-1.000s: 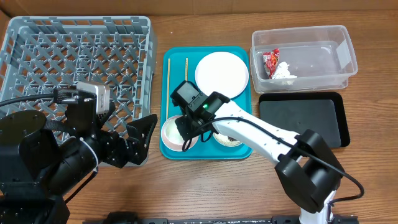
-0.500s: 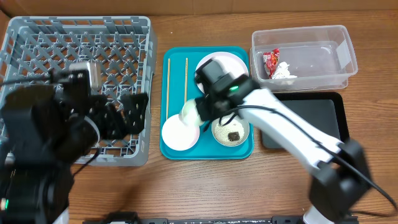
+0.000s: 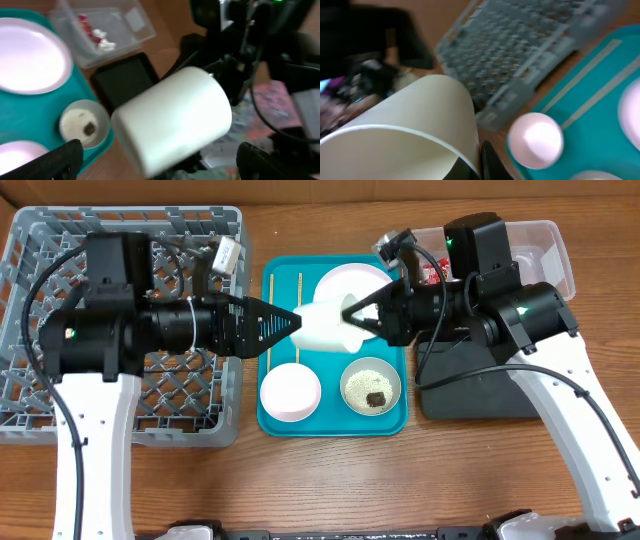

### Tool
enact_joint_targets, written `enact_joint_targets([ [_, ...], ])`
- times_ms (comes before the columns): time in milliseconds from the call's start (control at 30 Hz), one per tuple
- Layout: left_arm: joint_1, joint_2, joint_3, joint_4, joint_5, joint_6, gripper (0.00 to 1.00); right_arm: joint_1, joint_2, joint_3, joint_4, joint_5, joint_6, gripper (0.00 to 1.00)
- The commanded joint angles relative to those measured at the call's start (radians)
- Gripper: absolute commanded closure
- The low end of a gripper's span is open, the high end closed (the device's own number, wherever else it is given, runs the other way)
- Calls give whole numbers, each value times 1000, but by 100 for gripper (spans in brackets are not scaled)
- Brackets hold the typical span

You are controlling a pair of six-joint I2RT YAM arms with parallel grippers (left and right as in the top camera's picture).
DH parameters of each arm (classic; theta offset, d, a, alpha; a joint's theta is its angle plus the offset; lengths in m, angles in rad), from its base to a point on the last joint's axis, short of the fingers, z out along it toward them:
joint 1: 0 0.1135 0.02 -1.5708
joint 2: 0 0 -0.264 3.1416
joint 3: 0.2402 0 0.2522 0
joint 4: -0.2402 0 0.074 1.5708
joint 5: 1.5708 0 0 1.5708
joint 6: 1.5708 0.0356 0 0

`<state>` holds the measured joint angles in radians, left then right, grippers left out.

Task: Sort waste into correct bins and load items into the dishwasher
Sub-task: 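Hand the white cup from the right gripper to the left gripper, then place the white cup upside down in the dish rack with left gripper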

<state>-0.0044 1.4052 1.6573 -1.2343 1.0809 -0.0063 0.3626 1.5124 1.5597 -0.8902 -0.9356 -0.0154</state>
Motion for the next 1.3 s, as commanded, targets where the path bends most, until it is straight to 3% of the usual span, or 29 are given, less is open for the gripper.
enact_joint_targets([
  [0, -1, 9, 0, 0, 200, 90, 1, 2, -7, 20, 14, -288, -132, 96],
  [467, -43, 6, 0, -101, 313, 90, 2, 2, -7, 20, 214, -356, -81, 96],
  [633, -70, 6, 0, -101, 410, 142, 17, 2, -7, 20, 232, -282, -31, 96],
  [767, -70, 6, 0, -101, 402, 141, 27, 3, -7, 20, 231, -281, -16, 96],
  [967, -70, 6, 0, -101, 404, 142, 34, 3, -7, 20, 231, -278, -16, 96],
  [1000, -70, 6, 0, -100, 400, 142, 35, 3, -7, 20, 231, -278, -14, 92],
  [1067, -70, 6, 0, -100, 366, 141, 40, 3, -7, 20, 231, -277, -14, 67],
  [1133, -69, 6, 0, -101, 300, 140, 41, 3, -7, 20, 231, -277, -14, 64],
  [1167, -68, 6, 0, -101, 268, 136, 41, 1, -7, 20, 230, -275, -14, 57],
  [1200, -67, 6, 0, -101, 227, 128, 40, -2, -7, 20, 227, -257, -13, 41],
  [1267, -61, 5, 1, -101, 156, 107, 41, -11, -7, 20, 204, -183, -13, 34],
])
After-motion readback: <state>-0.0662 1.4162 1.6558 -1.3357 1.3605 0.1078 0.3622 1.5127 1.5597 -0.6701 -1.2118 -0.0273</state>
